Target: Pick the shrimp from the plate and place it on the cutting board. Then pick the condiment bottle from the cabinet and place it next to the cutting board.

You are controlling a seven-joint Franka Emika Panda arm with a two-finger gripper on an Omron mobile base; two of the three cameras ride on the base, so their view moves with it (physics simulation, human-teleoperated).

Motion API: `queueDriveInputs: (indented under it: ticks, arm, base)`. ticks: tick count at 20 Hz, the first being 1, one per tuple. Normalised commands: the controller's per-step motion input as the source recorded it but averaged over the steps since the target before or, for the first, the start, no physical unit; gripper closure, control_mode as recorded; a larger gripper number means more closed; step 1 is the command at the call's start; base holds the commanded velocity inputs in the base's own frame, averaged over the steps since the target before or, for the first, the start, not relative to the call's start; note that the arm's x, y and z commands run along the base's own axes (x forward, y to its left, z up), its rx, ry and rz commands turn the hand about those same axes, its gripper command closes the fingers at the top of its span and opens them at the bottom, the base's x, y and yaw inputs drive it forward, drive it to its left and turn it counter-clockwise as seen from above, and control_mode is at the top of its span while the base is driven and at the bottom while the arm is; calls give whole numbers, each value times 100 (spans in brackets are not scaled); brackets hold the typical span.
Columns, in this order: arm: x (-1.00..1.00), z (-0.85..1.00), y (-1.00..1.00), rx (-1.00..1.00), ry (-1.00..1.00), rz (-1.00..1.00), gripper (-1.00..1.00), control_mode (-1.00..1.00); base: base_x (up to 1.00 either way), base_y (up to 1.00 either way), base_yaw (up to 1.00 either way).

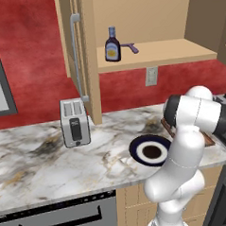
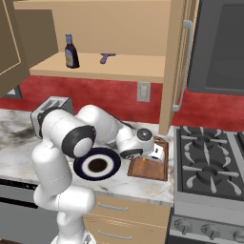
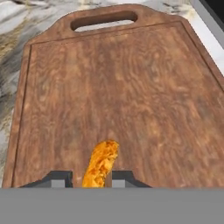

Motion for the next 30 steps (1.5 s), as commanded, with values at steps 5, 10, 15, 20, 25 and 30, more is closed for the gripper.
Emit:
queueDriveInputs:
  ticks: [5,10,15,20,25,30]
  arm:
    - [2,0,0,0,1,2,-100,-100]
    - [0,15,0,0,0,1,-100,-100]
    - [-5,26,0,0,0,1,-100,-100]
    - [-8,26,0,0,0,1,-100,-100]
    - [-6,30,1,0,0,0,-100,-100]
    - [-7,29,6,-1,0,0,-100,-100]
  base:
    - [0,0,0]
    - [0,0,0]
    - [0,0,0]
    - [0,0,0]
    - [0,0,0]
    - [0,0,0]
